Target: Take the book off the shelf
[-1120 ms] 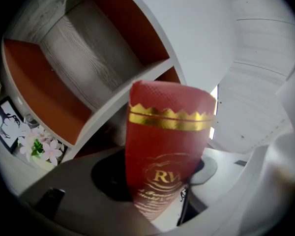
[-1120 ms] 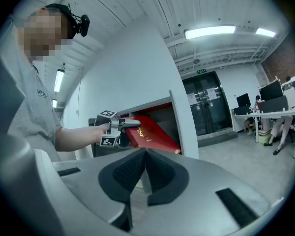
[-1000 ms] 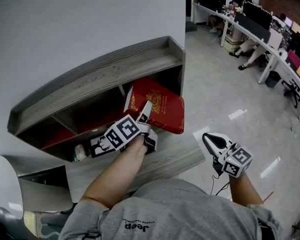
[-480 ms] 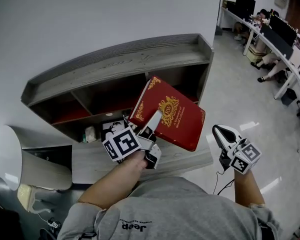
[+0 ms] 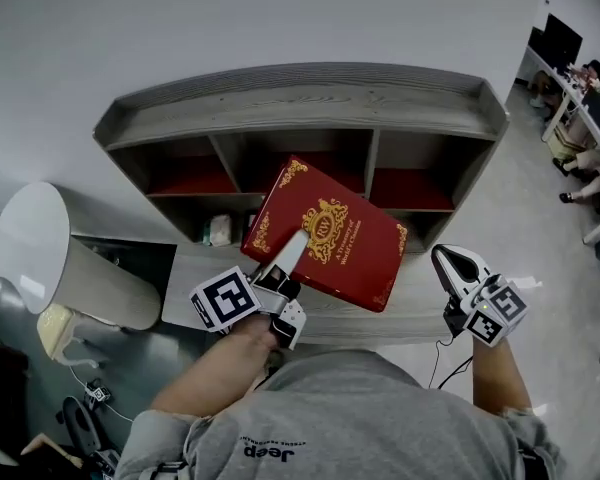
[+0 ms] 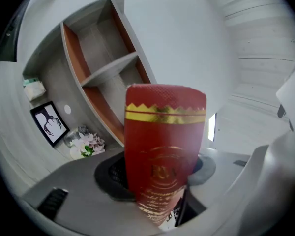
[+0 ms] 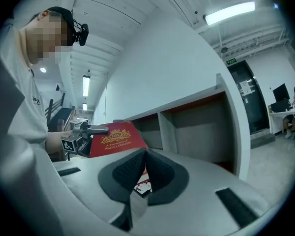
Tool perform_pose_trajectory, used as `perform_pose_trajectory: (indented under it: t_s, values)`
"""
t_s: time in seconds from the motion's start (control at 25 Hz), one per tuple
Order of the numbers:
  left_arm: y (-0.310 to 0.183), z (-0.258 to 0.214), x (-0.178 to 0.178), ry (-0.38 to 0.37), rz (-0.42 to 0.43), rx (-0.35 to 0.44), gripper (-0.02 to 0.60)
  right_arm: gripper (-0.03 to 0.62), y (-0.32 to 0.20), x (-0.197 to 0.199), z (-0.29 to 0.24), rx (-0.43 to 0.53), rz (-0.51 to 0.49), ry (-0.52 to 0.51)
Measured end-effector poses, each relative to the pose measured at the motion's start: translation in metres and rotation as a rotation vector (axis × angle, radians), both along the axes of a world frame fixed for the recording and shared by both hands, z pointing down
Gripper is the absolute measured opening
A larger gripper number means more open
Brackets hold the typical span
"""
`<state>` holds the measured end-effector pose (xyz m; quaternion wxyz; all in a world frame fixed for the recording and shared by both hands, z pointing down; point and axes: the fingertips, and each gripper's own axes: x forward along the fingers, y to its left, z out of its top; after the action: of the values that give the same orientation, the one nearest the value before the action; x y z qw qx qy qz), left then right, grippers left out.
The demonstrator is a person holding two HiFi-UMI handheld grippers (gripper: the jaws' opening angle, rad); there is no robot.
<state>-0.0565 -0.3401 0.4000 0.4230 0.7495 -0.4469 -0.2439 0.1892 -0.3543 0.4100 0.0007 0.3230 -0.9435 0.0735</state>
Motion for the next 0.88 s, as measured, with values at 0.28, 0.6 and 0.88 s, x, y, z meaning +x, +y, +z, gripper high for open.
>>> perform_pose_trajectory:
  t_s: [0.28,0.6,0.88]
  values:
    - [0.028,0.002,-0.080,0.040,-0.151,0.007,0.256,0.018,-0.006,-0.076,-0.007,0.017,-0.149,0.023]
    - [0.062,0.042,-0.175,0.081,-0.323,-0.114,0.256,0.018,-0.009,-0.181,0.000,0.017,-0.302,0.061]
    - [0.112,0.081,-0.268,0.128,-0.431,-0.193,0.256,0.018,0.010,-0.300,0.004,0.025,-0.427,0.089]
